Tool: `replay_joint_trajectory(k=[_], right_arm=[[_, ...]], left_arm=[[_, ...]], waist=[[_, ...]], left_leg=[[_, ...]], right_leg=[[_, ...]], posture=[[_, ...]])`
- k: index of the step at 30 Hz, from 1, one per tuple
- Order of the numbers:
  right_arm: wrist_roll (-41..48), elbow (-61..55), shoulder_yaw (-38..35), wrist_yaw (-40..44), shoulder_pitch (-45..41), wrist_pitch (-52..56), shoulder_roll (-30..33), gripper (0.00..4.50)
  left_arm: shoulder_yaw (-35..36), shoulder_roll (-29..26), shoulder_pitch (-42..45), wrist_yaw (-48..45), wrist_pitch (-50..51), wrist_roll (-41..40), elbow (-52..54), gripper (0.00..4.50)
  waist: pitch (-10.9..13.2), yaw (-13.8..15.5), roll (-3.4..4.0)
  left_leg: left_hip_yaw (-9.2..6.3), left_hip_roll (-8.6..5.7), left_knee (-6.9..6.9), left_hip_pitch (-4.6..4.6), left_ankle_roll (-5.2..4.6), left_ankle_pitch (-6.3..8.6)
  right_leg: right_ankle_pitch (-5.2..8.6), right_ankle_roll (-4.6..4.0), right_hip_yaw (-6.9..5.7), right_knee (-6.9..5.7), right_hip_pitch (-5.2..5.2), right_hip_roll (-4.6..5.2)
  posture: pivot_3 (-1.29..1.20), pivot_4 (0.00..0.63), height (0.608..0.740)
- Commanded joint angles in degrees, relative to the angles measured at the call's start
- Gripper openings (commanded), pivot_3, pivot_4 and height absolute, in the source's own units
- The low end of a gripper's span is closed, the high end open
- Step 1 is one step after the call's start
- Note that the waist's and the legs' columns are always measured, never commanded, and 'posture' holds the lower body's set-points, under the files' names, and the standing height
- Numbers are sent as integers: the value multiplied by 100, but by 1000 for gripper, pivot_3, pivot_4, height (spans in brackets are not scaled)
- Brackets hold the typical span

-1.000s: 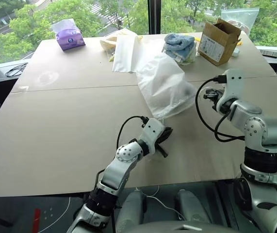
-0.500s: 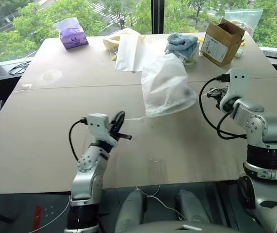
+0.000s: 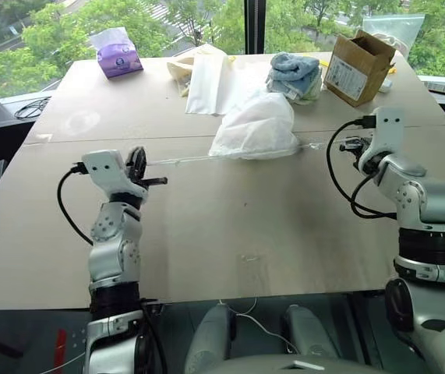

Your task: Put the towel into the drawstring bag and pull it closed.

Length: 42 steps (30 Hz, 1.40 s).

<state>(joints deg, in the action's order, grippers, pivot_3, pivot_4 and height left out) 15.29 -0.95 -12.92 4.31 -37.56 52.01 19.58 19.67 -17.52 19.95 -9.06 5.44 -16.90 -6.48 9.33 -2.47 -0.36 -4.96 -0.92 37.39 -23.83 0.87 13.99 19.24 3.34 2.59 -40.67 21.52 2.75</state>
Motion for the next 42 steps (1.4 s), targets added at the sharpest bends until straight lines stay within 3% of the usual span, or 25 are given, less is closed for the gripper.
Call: replay_joint_trajectory(k=[1,14,22,25,30,34,35,36,37,38,42], right_arm=[[-182,73,-593,-390,63,-413,173,0],[-49,355,-2284,-2604,121,-881,-201,0],[324,213,-2498,-3220,214,-888,-298,0],[723,171,-2212,-2719,267,-686,-236,0],[1118,-556,-821,-777,884,-319,343,0],[1450,-1369,13,945,1695,-552,861,0],[1637,-1592,80,1405,1902,-600,979,620],[1686,-1711,111,1672,2076,-652,1089,945],[1675,-1762,127,1920,2228,-791,1200,1183],[1591,-1793,182,2213,2414,-983,1386,1778],[1201,-1597,76,3080,3166,-1980,1941,3470]], left_arm=[[394,-370,299,398,-490,292,-532,59],[919,-996,874,2284,-1128,791,-1875,59],[846,-1013,953,2418,-1192,741,-2071,59],[657,-862,1095,1658,-1214,344,-2108,59],[-797,-629,468,-1839,-103,-833,-858,59],[-1205,-949,-162,-2930,796,-1227,-12,59],[-1208,-1040,-197,-3011,817,-1168,14,0],[-1190,-1110,-206,-3071,825,-1110,7,501],[-1158,-1167,-200,-3120,842,-1073,-19,639],[-1131,-1244,-190,-3154,812,-1008,-73,958],[-1023,-1629,-366,-3497,993,-1054,12,2706]], waist=[[0,0,0],[1,-13,-2],[1,-7,-2],[1,-7,-2],[1,-8,0],[2,-144,-2],[4,-169,-2],[4,-168,-2],[4,-164,-2],[5,-162,-1],[7,-91,-11]], left_leg=[[-1,1,-2,0,1,0],[4,3,-4,-1,2,-1],[5,2,-3,-2,2,-1],[5,2,-3,-2,2,-1],[5,-7,-7,-8,0,0],[6,6,-21,-3,0,0],[3,13,-18,-3,-3,2],[3,16,-17,2,-19,11],[2,16,-16,3,-19,11],[0,16,-14,7,-20,11],[0,7,2,12,-23,13]], right_leg=[[0,0,0,0,1,0],[0,0,6,-8,8,0],[0,0,5,-10,10,1],[0,0,5,-10,10,0],[0,0,2,0,9,7],[0,-1,6,11,8,-2],[1,-2,5,7,8,-12],[1,-2,6,1,7,-17],[1,-2,6,-3,7,-18],[1,-2,5,-5,4,-20],[1,0,3,9,-16,-6]], posture=[[0,150,740],[0,150,740],[0,150,740],[0,150,740],[0,150,740],[0,150,740],[0,150,740],[0,150,740],[0,150,740],[0,150,740],[0,150,740]])
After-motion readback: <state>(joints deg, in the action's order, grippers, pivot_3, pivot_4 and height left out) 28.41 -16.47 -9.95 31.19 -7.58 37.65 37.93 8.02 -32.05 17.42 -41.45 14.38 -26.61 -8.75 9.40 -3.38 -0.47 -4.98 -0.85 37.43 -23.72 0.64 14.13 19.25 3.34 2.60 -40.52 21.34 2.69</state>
